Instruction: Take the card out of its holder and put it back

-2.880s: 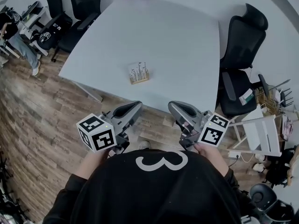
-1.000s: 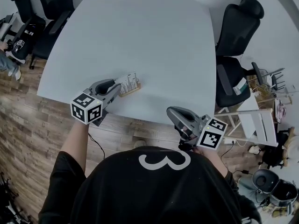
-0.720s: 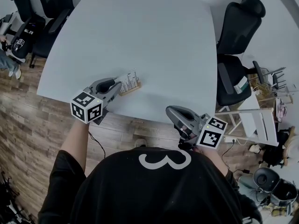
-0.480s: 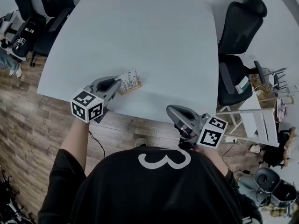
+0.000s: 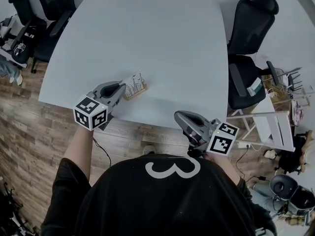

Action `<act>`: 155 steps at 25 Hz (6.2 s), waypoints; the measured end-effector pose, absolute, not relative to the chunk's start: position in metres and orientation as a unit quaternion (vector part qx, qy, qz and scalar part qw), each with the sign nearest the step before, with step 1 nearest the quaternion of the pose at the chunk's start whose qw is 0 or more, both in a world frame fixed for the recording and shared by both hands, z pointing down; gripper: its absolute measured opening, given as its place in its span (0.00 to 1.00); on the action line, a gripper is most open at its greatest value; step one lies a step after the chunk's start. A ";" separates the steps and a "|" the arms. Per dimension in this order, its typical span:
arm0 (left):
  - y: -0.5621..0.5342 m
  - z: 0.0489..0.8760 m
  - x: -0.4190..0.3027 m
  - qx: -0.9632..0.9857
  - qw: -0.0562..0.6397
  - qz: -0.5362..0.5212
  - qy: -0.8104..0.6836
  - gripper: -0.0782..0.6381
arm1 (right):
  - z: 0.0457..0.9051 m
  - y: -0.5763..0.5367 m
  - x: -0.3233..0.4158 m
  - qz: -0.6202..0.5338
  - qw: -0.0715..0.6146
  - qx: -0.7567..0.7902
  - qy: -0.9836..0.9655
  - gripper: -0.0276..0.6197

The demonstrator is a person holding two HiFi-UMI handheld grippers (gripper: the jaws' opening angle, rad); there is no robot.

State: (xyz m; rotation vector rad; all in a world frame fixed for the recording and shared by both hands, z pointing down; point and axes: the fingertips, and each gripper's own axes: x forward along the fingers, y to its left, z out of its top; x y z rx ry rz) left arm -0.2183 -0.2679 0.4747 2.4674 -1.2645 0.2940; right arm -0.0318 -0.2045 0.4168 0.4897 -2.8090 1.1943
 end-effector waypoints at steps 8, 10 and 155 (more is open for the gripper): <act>-0.269 0.471 -0.217 0.874 0.168 0.101 -0.445 0.14 | 0.417 -0.203 -0.030 0.385 0.026 0.160 -0.908 0.06; -0.269 0.469 -0.217 0.874 0.166 0.099 -0.446 0.14 | 0.418 -0.203 -0.030 0.385 0.027 0.160 -0.908 0.06; -0.212 0.338 -0.203 0.868 0.174 -0.005 -0.465 0.14 | 0.375 -0.183 -0.057 0.355 -0.009 0.152 -0.922 0.06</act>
